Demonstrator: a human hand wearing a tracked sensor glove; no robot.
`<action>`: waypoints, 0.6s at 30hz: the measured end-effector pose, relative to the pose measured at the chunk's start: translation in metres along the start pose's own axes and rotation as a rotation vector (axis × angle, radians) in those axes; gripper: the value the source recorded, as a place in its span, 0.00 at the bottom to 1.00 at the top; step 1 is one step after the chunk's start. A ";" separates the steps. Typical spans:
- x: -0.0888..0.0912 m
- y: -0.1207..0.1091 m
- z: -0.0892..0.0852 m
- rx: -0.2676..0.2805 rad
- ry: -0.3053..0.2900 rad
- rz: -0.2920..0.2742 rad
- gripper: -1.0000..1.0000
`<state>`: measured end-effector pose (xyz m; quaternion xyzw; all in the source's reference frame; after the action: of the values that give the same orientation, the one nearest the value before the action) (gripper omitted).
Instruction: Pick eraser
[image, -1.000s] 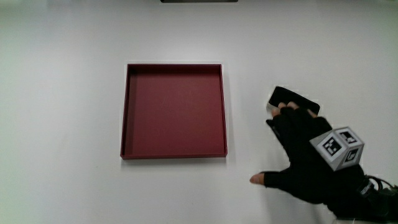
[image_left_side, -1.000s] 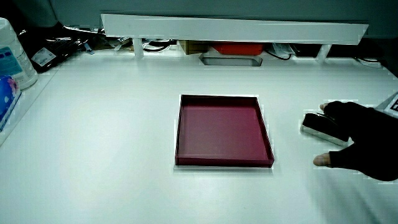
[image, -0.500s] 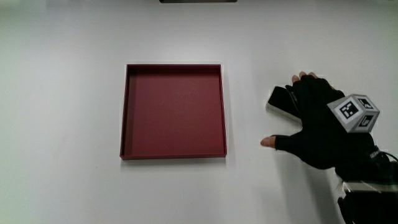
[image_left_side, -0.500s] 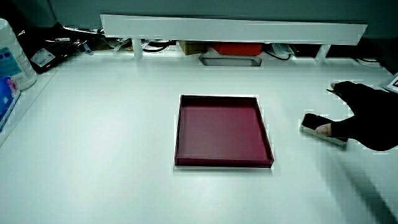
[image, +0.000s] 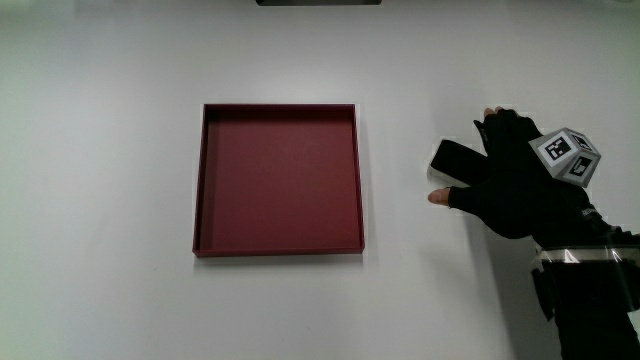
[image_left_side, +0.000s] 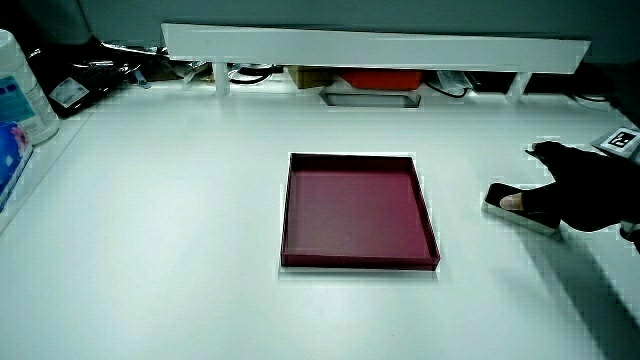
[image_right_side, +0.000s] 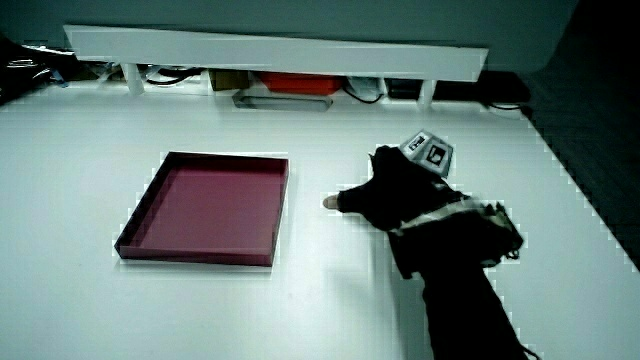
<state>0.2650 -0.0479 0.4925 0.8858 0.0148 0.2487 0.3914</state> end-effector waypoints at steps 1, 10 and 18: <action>0.005 0.006 -0.003 -0.001 -0.010 -0.021 0.50; 0.031 0.030 -0.021 -0.047 -0.007 -0.120 0.50; 0.041 0.035 -0.025 -0.035 -0.015 -0.149 0.50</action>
<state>0.2840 -0.0463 0.5492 0.8772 0.0736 0.2126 0.4242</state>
